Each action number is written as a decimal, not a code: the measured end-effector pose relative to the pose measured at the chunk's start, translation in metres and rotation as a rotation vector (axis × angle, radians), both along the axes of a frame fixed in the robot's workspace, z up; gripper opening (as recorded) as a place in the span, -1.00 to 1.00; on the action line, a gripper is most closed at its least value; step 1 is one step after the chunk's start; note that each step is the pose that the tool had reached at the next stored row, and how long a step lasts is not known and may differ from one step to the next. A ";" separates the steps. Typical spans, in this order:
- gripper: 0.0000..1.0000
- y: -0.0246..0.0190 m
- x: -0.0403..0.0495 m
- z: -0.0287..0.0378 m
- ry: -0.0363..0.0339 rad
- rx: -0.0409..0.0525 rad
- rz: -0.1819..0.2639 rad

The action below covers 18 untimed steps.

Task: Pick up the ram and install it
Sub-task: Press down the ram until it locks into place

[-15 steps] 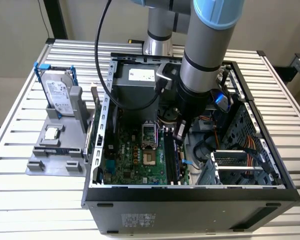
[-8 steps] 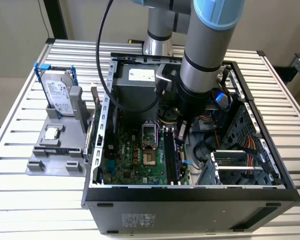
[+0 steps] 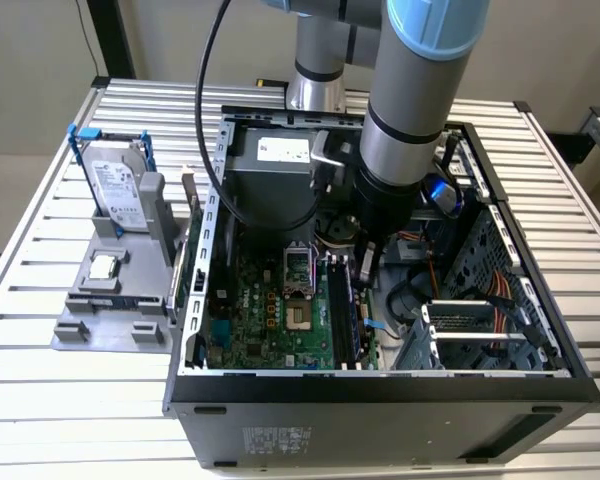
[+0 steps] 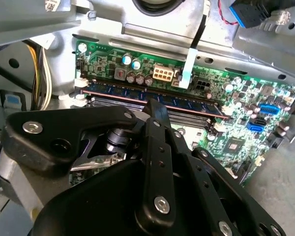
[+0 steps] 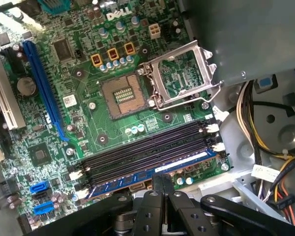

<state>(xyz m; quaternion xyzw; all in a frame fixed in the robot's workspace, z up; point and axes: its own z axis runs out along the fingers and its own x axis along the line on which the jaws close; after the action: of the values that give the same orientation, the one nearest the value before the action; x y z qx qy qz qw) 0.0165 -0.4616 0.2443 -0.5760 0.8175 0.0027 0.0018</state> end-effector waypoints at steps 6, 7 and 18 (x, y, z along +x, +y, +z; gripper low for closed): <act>-1.00 0.0000 0.0001 0.0000 0.0000 0.0000 0.052; -1.00 0.0000 0.0001 0.0000 0.0000 -0.0001 0.061; -1.00 0.0000 0.0000 -0.0001 0.0000 0.0000 0.144</act>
<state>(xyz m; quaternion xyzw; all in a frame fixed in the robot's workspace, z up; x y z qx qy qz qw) 0.0165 -0.4616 0.2442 -0.6331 0.7740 0.0028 0.0016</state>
